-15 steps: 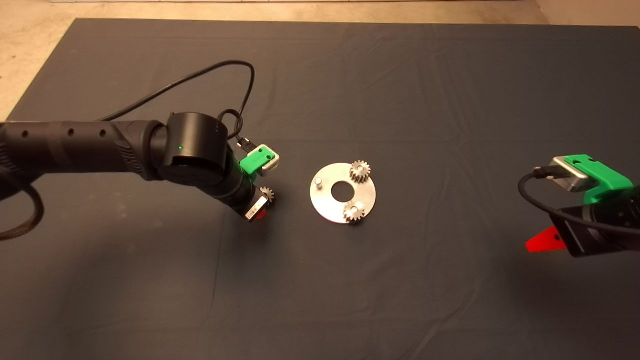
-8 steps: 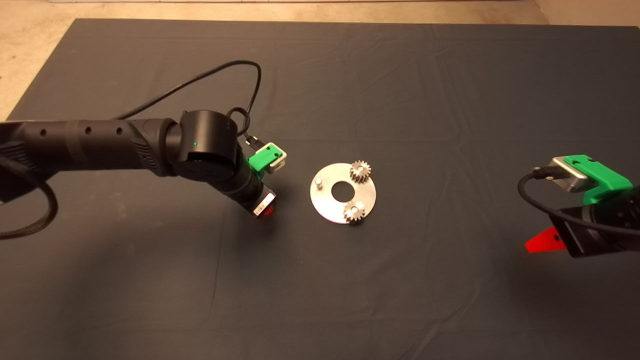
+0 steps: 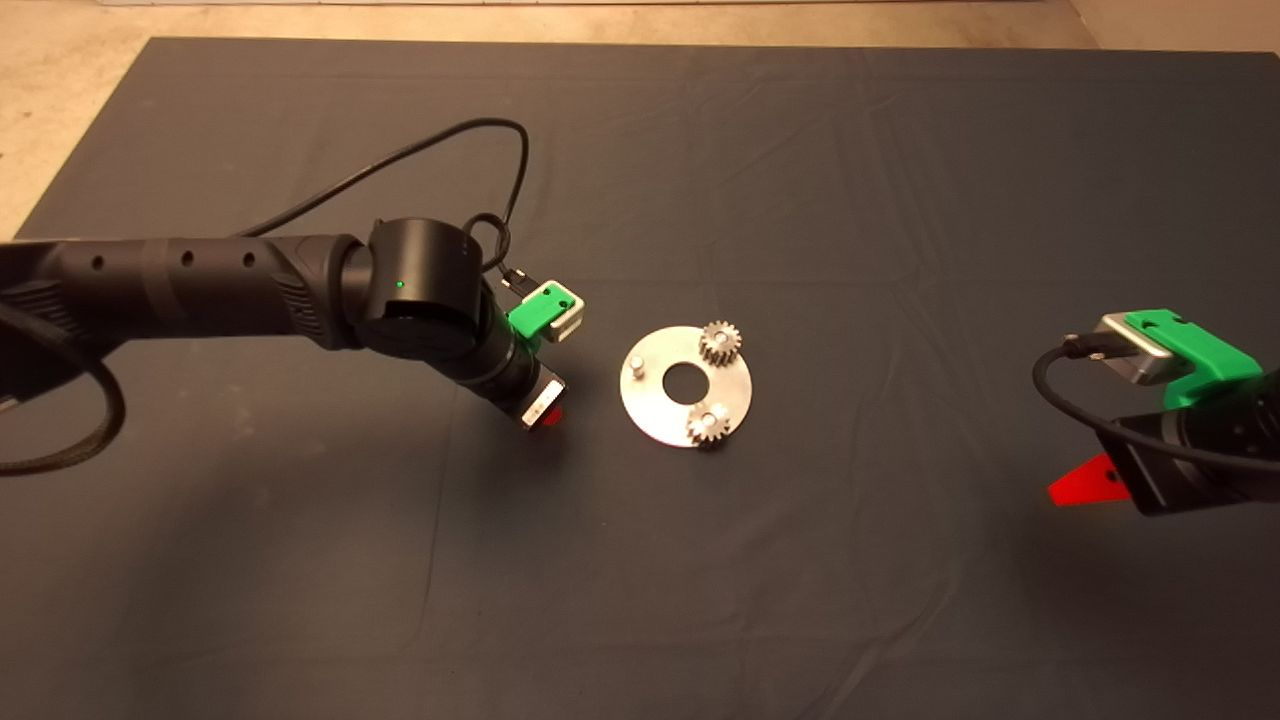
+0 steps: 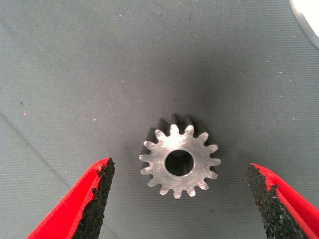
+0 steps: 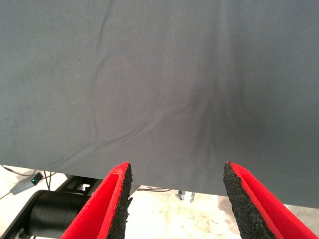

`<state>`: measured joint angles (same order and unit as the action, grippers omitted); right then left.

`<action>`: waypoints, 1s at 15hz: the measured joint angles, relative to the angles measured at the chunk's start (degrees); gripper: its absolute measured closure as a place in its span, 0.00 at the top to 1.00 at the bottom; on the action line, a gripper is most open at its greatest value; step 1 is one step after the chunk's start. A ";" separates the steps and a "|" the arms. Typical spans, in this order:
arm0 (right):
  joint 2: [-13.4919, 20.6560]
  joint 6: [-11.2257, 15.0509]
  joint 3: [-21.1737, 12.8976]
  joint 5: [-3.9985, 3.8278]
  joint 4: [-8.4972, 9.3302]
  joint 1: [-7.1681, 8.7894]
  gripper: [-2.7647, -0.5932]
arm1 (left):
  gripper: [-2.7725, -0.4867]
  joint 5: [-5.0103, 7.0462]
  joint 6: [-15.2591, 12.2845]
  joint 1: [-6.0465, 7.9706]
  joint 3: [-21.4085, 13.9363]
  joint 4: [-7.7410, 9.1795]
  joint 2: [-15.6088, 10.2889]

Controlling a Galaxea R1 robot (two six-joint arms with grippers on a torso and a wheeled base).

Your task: Install three planetary gears onto the carrier pins

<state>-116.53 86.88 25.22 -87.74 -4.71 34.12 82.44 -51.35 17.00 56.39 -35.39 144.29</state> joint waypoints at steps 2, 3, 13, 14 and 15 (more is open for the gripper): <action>0.00 0.00 0.00 -0.05 0.00 0.00 0.34 | 0.61 -0.20 0.02 -0.78 0.52 0.02 0.01; 0.00 0.00 0.00 0.00 0.00 0.00 0.34 | 0.61 -0.26 0.05 -0.96 0.79 0.00 0.01; 0.00 0.00 0.00 0.00 0.00 0.00 0.34 | 0.57 -2.16 0.11 -1.48 2.10 0.00 0.01; -0.01 0.00 0.00 0.00 0.02 0.00 0.34 | 0.56 -2.16 0.13 -1.48 2.10 0.00 0.01; 0.00 0.00 0.00 0.00 0.00 0.00 0.34 | 0.51 -2.16 0.16 -1.48 2.10 0.00 0.01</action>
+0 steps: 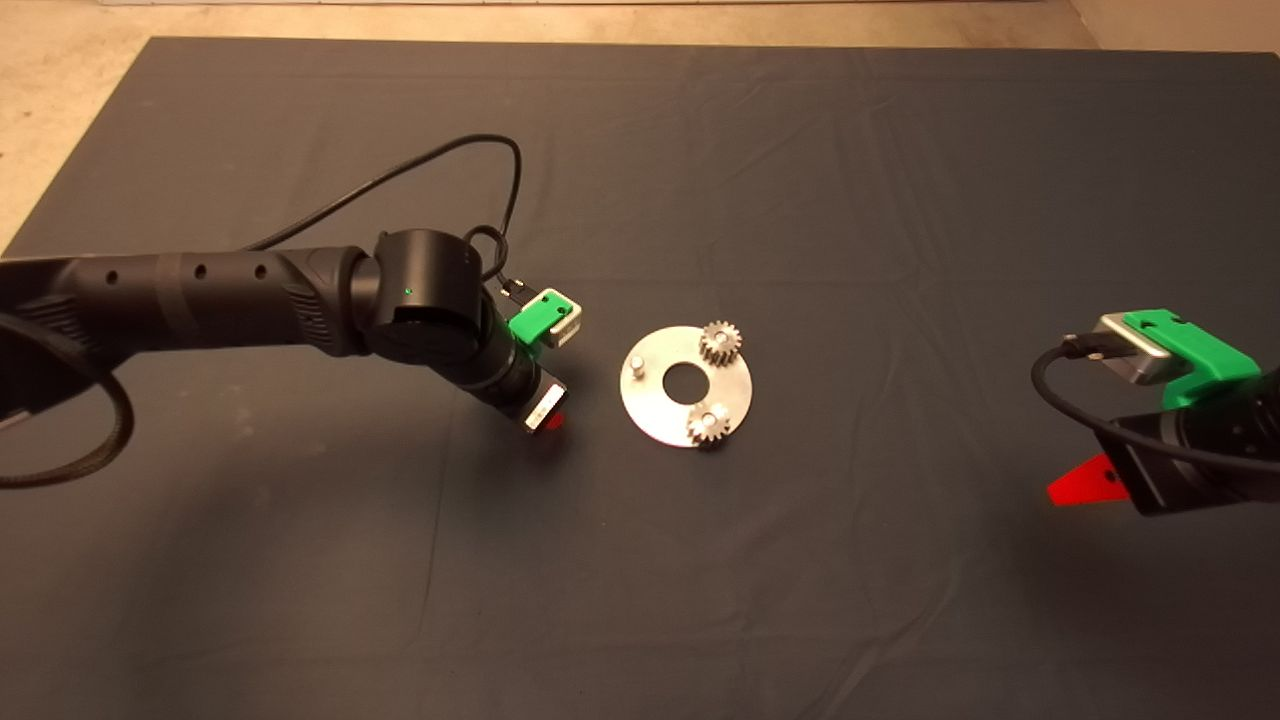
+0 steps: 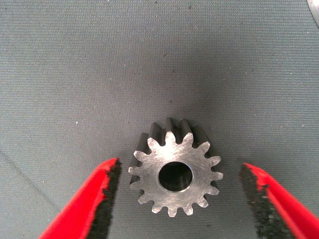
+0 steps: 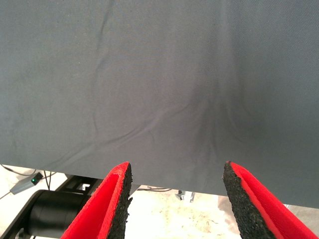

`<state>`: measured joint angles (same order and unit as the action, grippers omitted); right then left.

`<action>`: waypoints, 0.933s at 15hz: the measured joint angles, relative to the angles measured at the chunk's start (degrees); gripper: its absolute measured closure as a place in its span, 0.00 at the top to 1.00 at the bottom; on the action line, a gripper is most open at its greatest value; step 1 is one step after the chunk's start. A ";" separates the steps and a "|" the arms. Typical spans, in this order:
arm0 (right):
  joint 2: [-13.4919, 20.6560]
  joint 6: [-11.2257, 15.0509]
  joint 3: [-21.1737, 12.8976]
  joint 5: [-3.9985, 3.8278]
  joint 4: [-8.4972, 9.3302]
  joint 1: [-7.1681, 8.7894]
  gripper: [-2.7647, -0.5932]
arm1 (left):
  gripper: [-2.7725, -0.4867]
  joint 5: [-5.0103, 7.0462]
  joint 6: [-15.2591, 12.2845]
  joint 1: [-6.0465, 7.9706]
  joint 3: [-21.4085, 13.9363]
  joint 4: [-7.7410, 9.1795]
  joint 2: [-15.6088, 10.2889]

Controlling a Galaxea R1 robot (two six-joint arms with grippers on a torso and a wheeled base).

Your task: Install three planetary gears onto the carrier pins

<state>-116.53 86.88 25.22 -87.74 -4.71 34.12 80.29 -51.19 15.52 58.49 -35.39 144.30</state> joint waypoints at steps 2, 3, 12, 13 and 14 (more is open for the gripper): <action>0.00 0.00 0.00 0.00 0.02 -0.02 0.34 | 0.51 -0.49 0.00 -0.01 0.00 -0.05 -0.06; 0.00 0.00 0.00 0.02 0.02 0.00 0.34 | 0.48 -0.63 0.00 -0.18 0.00 -0.27 -0.06; -0.01 0.00 0.00 0.02 0.02 0.00 0.34 | 0.32 -0.74 -0.02 -0.76 0.00 -0.96 -0.17; 0.00 -0.01 0.00 0.02 0.02 0.00 0.34 | 0.32 -0.72 -0.02 -0.76 0.00 -0.96 -0.17; 0.00 0.00 0.00 0.02 0.02 0.00 0.34 | 0.32 -0.72 -0.02 -0.76 0.00 -0.96 -0.17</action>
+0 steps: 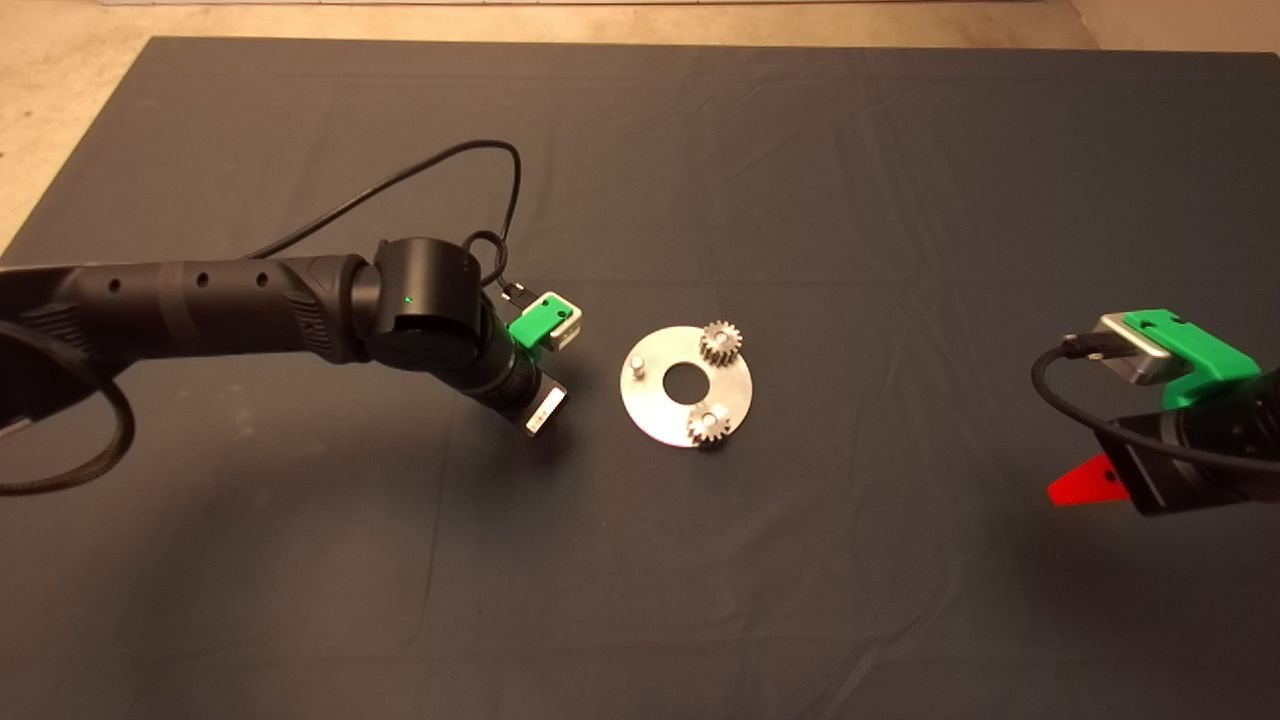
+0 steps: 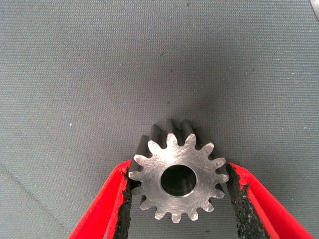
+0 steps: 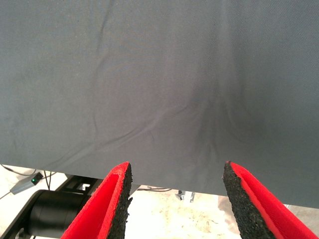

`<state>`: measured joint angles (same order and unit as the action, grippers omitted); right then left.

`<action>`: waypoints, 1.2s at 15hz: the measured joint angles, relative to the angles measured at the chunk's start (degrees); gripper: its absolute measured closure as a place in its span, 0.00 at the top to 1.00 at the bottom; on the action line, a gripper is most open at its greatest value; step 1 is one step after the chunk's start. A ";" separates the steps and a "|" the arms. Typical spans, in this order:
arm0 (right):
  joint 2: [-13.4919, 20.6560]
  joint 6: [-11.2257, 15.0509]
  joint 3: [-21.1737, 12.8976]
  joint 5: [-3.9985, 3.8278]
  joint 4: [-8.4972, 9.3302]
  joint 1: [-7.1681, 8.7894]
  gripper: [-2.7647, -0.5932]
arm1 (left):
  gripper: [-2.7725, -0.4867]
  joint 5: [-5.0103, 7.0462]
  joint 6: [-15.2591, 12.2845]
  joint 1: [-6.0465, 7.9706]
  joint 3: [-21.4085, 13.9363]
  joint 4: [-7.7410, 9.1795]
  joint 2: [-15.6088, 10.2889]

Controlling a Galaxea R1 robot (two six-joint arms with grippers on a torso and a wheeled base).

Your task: Install three planetary gears onto the carrier pins

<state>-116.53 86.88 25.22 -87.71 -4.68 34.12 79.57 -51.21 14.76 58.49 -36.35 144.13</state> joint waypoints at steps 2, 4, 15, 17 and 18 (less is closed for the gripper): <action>0.00 0.00 0.00 0.00 0.00 -0.01 0.34 | 0.27 0.01 0.00 0.00 0.00 -0.04 0.00; 0.00 0.00 0.00 0.00 0.00 0.00 0.34 | 0.24 0.01 0.00 -0.02 0.00 -0.04 0.00; 0.00 0.00 0.00 -0.02 0.00 0.00 0.34 | 0.17 0.25 0.01 0.00 -1.19 0.00 -0.01; 0.00 0.00 0.00 0.00 0.00 0.00 0.34 | 0.16 1.02 0.00 -0.02 -2.12 -0.02 0.00; 0.00 0.00 0.00 0.00 0.00 0.00 0.34 | 0.16 2.15 0.00 0.00 -2.85 -0.02 0.00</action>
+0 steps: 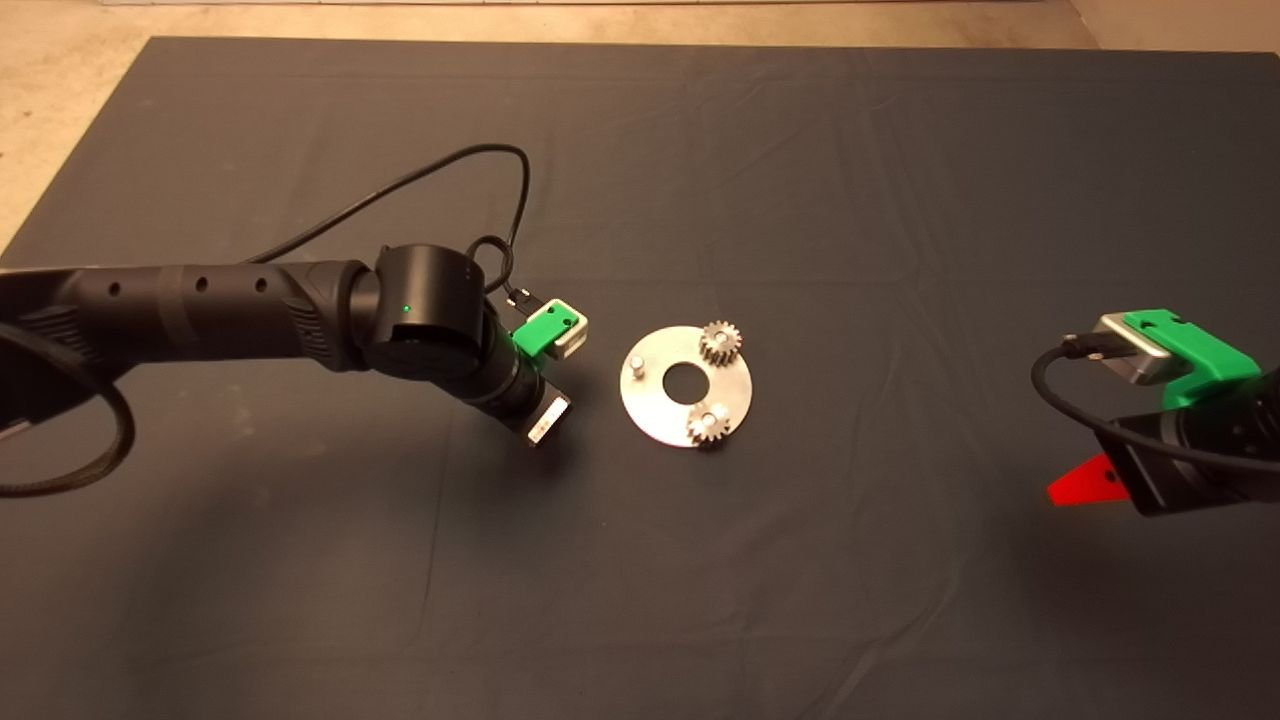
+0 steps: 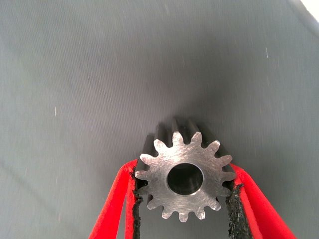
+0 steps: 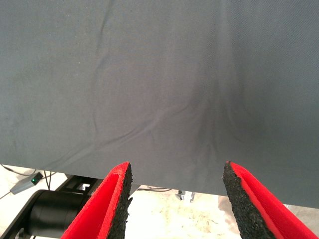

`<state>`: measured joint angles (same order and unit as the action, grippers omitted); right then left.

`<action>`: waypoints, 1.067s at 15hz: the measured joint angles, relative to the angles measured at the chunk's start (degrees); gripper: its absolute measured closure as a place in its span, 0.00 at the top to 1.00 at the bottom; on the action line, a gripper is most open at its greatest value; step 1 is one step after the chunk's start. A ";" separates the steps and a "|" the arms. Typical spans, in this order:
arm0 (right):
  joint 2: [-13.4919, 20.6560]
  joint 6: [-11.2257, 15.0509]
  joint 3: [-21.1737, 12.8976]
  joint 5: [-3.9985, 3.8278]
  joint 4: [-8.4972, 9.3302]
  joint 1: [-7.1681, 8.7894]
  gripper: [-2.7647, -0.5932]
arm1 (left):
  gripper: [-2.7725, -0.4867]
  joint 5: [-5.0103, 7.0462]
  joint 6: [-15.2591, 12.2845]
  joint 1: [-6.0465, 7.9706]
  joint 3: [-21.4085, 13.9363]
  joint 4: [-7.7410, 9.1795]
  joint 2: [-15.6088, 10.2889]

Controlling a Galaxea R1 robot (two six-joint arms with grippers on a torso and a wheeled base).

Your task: Install three planetary gears onto the carrier pins

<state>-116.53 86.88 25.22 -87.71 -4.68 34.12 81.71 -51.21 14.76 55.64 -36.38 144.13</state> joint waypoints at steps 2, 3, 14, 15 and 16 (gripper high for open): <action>-0.01 0.00 0.00 -0.02 0.00 0.00 0.34 | 0.15 2.75 0.00 0.00 -2.29 0.09 0.32; -0.01 0.00 0.00 0.00 0.00 0.00 0.34 | 0.15 3.49 0.00 0.04 -2.59 0.11 0.85; -0.17 0.00 -0.11 0.00 0.00 -0.02 0.34 | 0.14 5.72 -1.43 4.97 -2.43 0.22 9.91; -0.32 0.00 -0.12 0.00 0.00 -0.02 0.34 | 0.14 5.66 -1.42 4.94 -2.11 0.22 10.28; -0.32 0.00 -0.12 0.00 0.00 -0.02 0.34 | 0.14 5.66 -1.40 4.94 -1.62 0.35 10.40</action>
<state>-116.85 86.88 25.10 -87.71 -4.68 34.10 87.37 -52.61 19.70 54.02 -36.02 154.53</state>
